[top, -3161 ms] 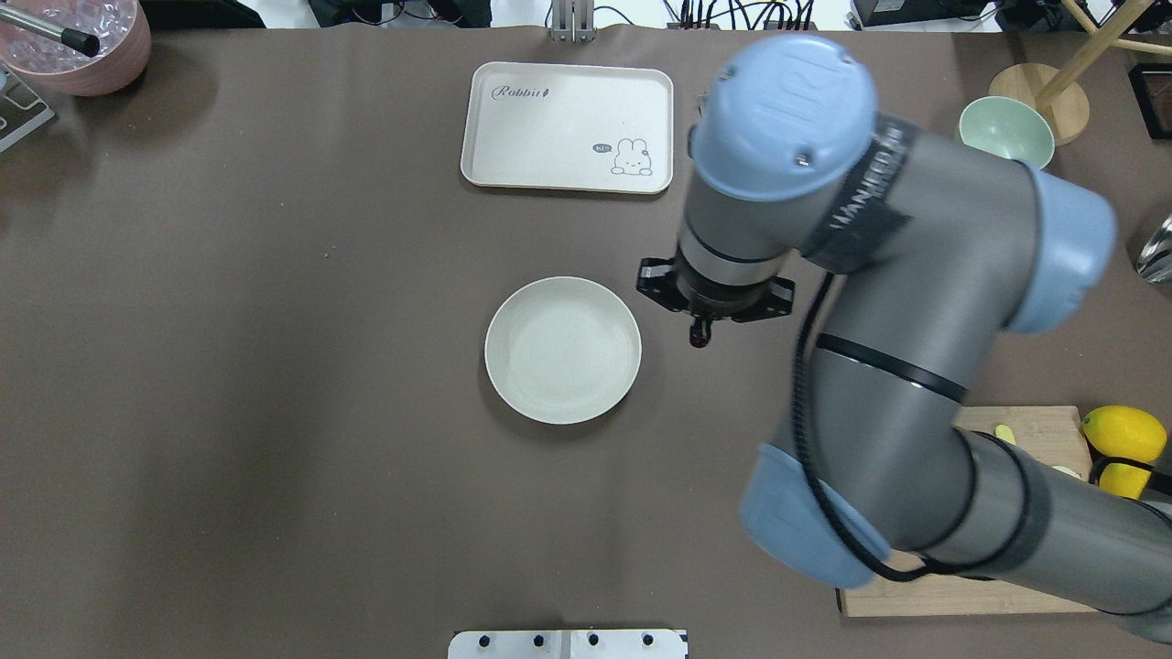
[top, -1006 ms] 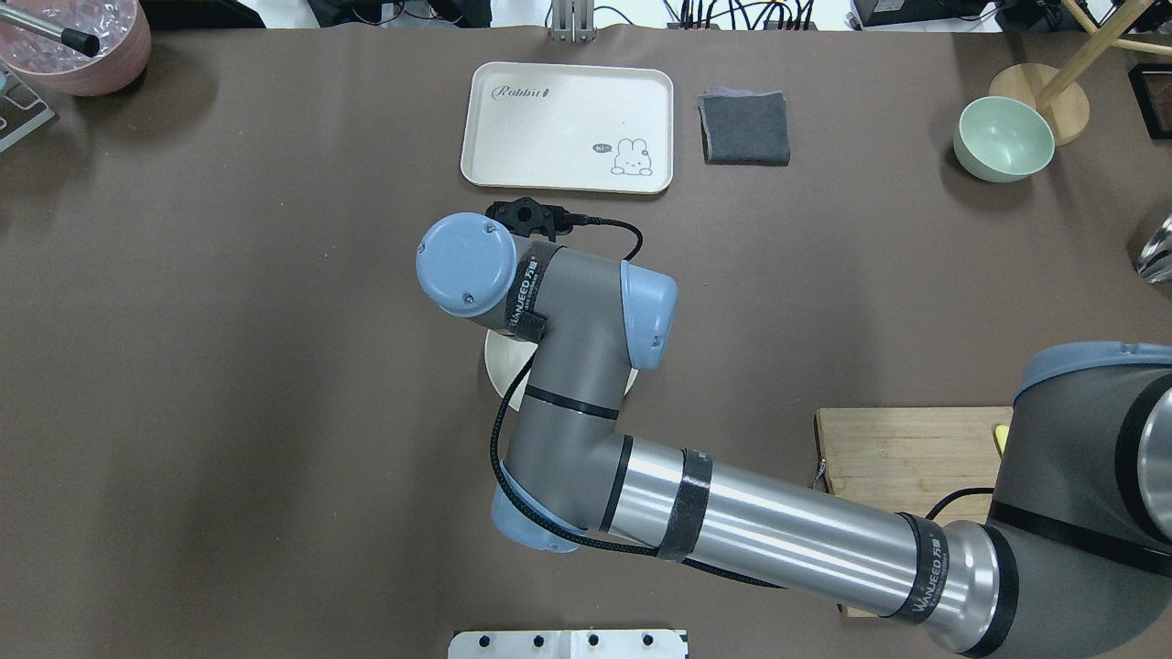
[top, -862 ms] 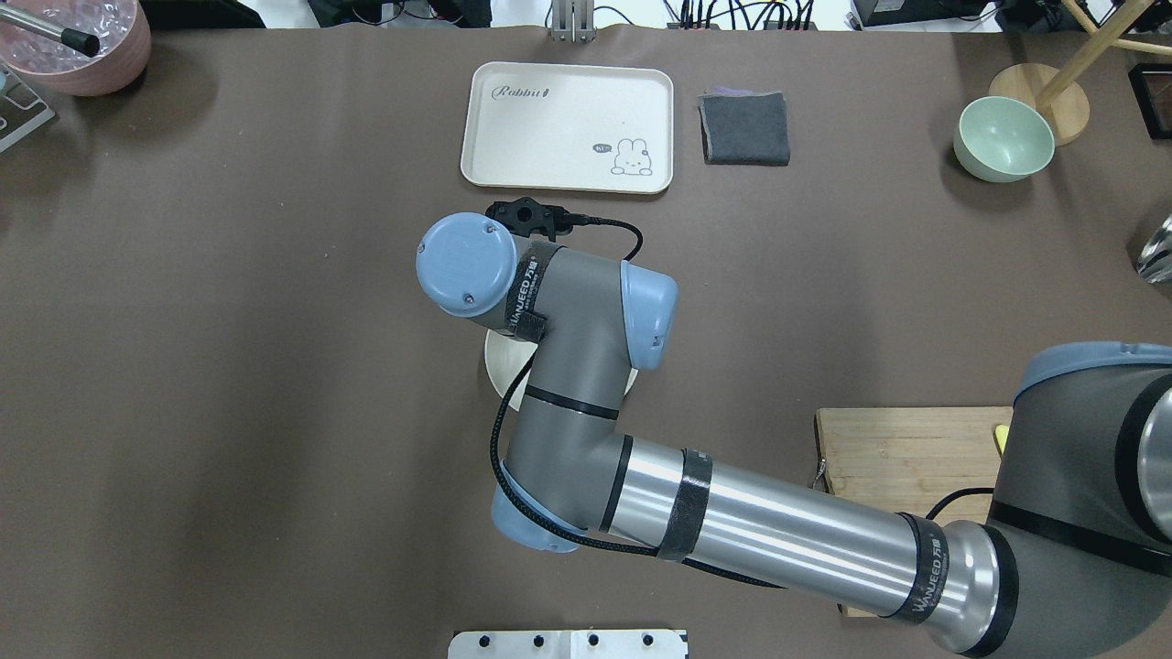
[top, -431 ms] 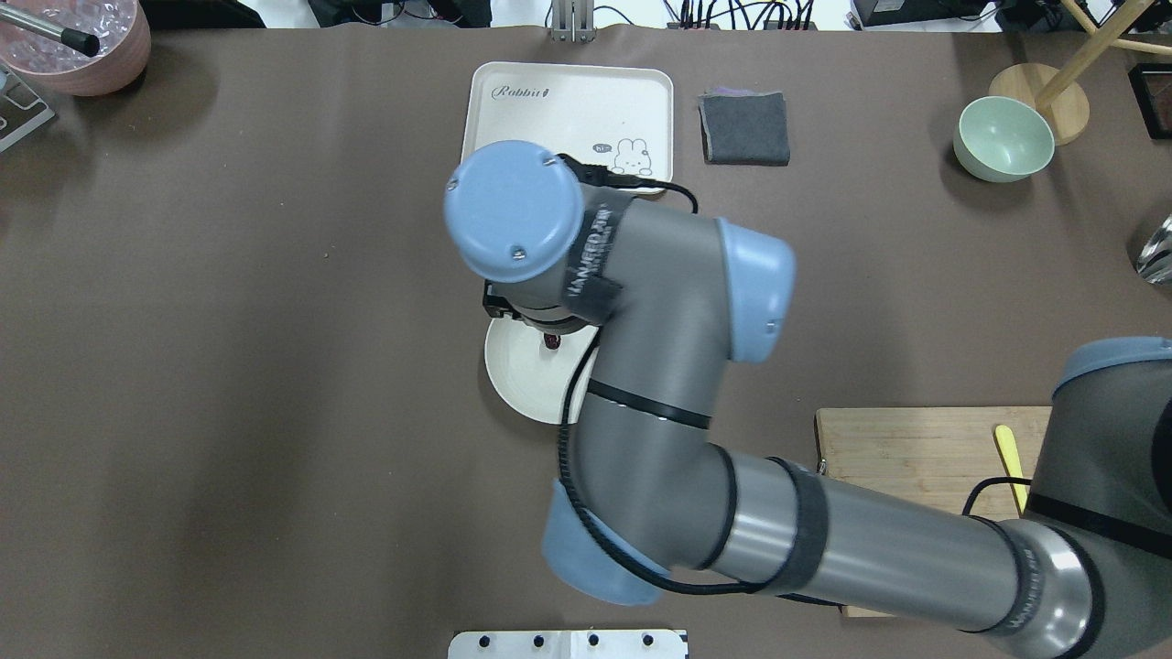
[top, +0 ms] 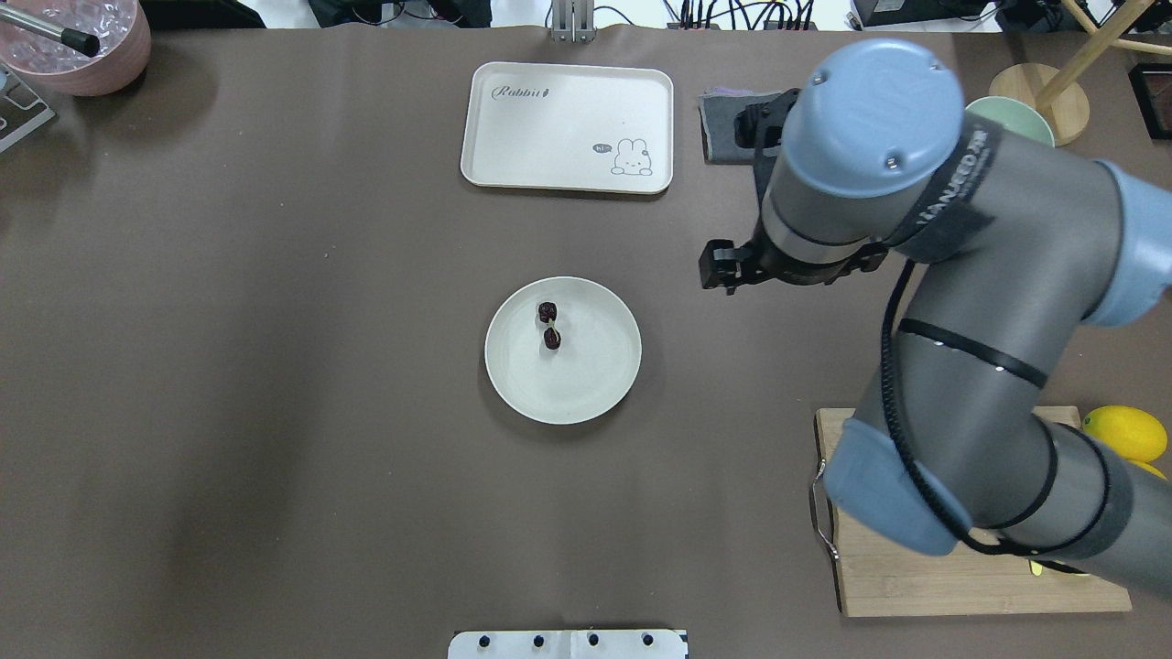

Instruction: Place red cherry on plate

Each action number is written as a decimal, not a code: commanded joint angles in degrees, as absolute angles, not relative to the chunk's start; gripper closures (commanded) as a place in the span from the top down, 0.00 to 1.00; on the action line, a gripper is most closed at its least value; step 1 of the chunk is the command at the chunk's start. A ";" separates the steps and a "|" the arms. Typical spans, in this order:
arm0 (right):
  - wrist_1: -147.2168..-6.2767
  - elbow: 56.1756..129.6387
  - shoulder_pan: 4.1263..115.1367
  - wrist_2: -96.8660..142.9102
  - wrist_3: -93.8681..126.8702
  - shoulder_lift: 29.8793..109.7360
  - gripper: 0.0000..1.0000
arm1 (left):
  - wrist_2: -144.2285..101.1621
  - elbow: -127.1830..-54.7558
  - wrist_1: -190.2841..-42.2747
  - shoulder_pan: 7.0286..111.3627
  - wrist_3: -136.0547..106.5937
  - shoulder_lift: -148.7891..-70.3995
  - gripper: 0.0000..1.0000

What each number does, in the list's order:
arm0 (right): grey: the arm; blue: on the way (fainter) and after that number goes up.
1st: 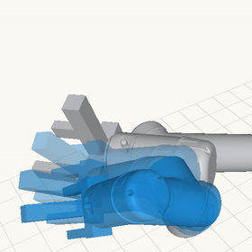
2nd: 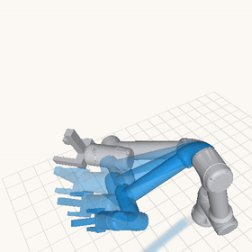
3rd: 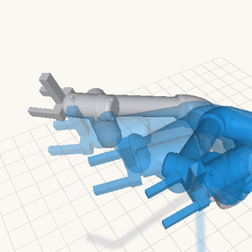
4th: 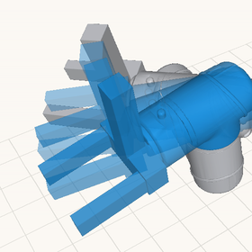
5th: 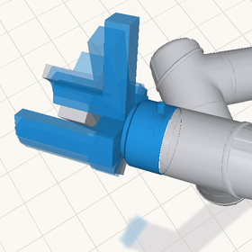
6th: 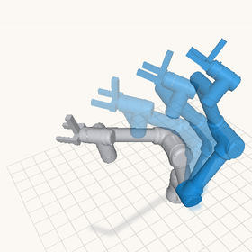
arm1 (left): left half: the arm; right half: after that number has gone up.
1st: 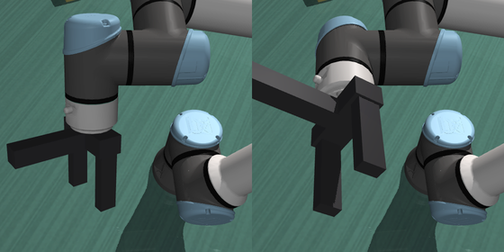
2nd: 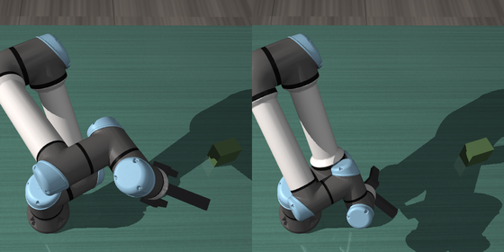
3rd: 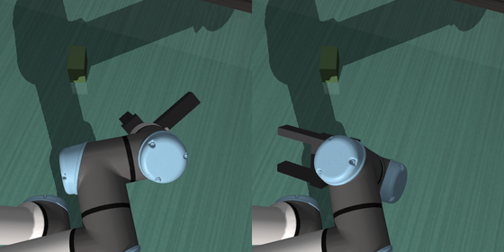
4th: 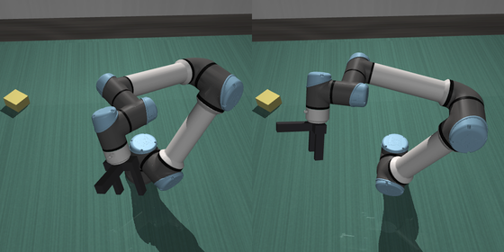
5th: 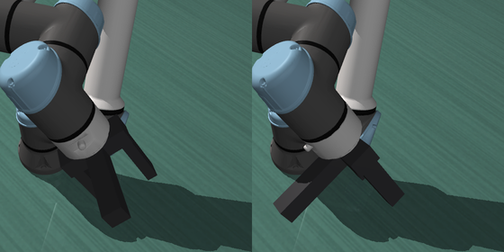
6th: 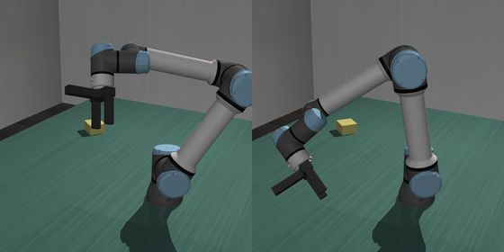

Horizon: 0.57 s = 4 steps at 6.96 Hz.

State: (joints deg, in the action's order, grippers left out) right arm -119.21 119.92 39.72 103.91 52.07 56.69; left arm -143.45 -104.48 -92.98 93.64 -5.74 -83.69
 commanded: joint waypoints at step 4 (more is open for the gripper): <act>-100.26 106.08 68.91 123.16 13.18 76.97 1.00 | -141.85 -99.06 -95.17 91.77 0.08 -85.42 0.99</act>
